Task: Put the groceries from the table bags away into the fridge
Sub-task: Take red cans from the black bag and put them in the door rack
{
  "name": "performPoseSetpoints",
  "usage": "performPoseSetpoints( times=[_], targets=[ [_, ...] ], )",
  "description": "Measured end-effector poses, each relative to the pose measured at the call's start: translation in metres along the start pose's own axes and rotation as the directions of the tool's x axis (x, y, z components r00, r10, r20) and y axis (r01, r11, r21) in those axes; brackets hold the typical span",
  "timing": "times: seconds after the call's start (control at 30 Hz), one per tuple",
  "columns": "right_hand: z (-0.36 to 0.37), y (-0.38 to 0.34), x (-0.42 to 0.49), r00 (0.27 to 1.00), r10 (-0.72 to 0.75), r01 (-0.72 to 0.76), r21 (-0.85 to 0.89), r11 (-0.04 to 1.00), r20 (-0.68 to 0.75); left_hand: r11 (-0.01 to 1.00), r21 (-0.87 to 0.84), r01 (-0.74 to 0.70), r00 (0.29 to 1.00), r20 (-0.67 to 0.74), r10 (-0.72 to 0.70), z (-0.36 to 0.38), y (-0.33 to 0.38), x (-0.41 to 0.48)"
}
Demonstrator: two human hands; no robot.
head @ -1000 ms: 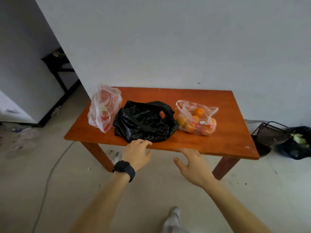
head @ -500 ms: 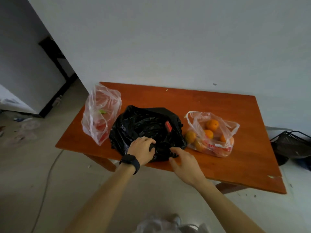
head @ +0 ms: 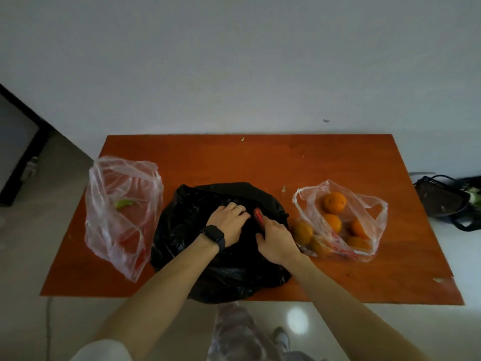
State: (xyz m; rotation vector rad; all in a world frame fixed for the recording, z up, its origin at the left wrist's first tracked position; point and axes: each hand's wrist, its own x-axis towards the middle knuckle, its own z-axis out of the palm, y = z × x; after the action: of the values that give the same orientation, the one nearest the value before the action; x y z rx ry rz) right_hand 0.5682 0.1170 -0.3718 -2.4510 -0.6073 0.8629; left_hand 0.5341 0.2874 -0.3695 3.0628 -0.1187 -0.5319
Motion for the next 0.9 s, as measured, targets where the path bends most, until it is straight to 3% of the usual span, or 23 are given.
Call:
performPoseSetpoints(
  times=[0.13, 0.23, 0.43, 0.57, 0.7, 0.83, 0.9],
  targets=[
    [0.009, 0.0, 0.022, 0.973, 0.229, -0.232, -0.125, 0.965, -0.043, 0.972, 0.105, -0.21, 0.973, 0.123, 0.197, 0.0, -0.021, 0.05],
    [0.01, -0.004, 0.032, 0.934, 0.337, -0.356, -0.21, 0.91, -0.121, 0.95, 0.113, -0.291, 0.941, 0.212, 0.263, 0.001, -0.03, 0.081],
    [0.013, 0.0, 0.047, 0.85, 0.493, -0.527, -0.251, 0.812, -0.186, 0.908, 0.067, -0.413, 0.886, 0.261, 0.384, 0.01, -0.023, 0.117],
    [0.021, 0.005, 0.058, 0.808, 0.553, -0.589, -0.25, 0.769, -0.203, 0.922, -0.056, -0.382, 0.882, 0.275, 0.382, 0.012, -0.017, 0.125],
    [0.032, 0.006, 0.062, 0.8, 0.524, -0.598, -0.317, 0.736, -0.293, 0.921, -0.084, -0.38, 0.896, 0.215, 0.39, 0.016, -0.032, 0.1],
    [0.021, 0.003, 0.057, 0.823, 0.508, -0.563, -0.237, 0.792, -0.254, 0.923, -0.123, -0.364, 0.92, 0.109, 0.377, 0.023, -0.047, 0.052],
    [0.015, -0.004, 0.048, 0.853, 0.453, -0.506, -0.199, 0.839, -0.257, 0.944, -0.12, -0.306, 0.924, 0.203, 0.325, 0.023, -0.054, 0.03]
  ],
)
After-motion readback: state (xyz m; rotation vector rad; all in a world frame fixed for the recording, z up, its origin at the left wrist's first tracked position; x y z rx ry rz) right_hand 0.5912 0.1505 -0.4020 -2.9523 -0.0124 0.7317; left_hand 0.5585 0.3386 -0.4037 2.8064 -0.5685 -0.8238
